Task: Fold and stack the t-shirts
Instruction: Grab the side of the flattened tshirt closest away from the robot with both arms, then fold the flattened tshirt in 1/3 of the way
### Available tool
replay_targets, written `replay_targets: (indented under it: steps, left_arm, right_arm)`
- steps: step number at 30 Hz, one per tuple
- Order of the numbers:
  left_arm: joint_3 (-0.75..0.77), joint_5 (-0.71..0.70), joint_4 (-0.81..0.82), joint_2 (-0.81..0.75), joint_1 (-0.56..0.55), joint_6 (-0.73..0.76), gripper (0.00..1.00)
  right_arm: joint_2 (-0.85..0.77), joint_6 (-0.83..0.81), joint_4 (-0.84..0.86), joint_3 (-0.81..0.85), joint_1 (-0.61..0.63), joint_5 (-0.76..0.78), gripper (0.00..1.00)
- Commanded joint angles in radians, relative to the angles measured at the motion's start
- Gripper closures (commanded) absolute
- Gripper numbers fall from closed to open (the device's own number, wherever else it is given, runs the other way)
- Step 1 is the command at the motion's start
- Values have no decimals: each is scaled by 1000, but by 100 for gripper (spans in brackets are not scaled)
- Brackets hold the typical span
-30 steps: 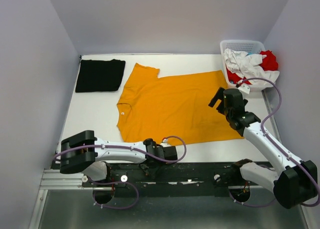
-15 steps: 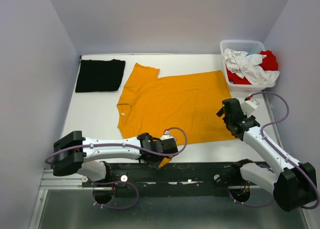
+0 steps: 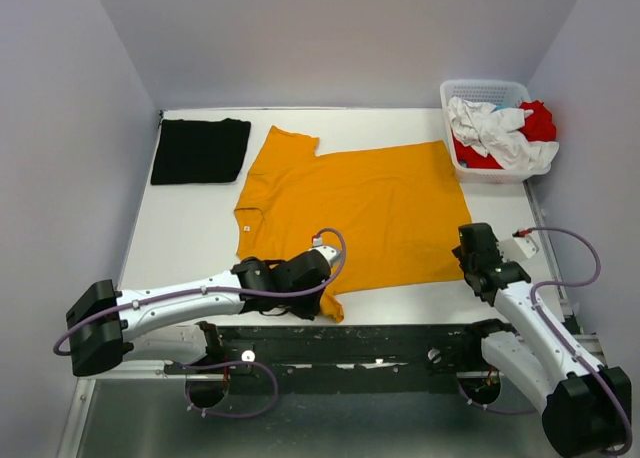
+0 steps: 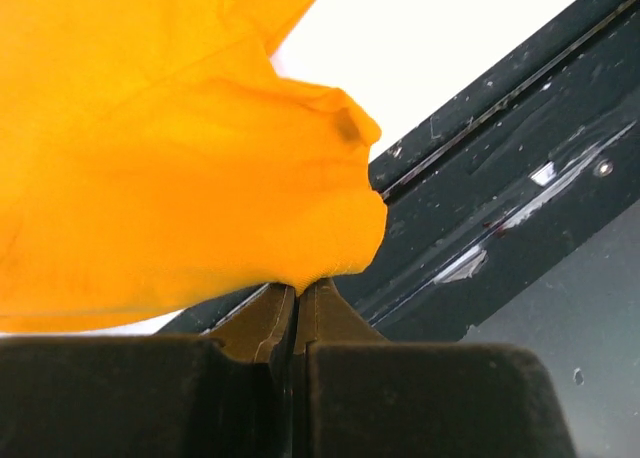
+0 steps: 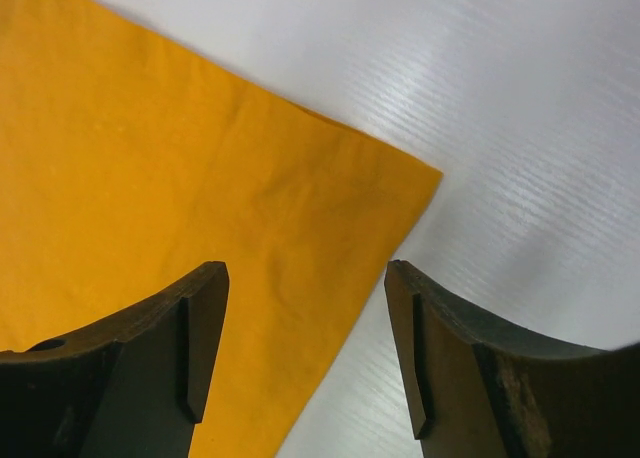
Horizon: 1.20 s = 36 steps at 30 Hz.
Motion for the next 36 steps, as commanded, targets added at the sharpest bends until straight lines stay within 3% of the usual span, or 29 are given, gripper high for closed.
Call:
replay_targets:
  steps: [1, 10, 17, 20, 23, 26, 36]
  left_arm:
    - [-43, 37, 108, -79, 53, 12, 100]
    - [-73, 51, 151, -149, 108, -2, 100]
    - [-68, 33, 140, -162, 152, -18, 100]
    - [-61, 8, 134, -173, 165, -25, 100]
    - [-52, 1, 131, -186, 177, -22, 100]
    - [-40, -10, 132, -194, 194, -20, 100]
    - [-6, -84, 182, -205, 311, 25, 100]
  right_arm:
    - [16, 79, 40, -40, -6, -42, 31]
    - [92, 146, 140, -99, -8, -73, 32]
    - [107, 168, 208, -154, -8, -81, 46]
    - [93, 170, 197, -154, -8, -58, 61]
    - [65, 148, 190, -142, -8, -63, 70]
    - [37, 118, 183, -132, -8, -61, 99]
    - [128, -140, 256, 24, -8, -136, 99]
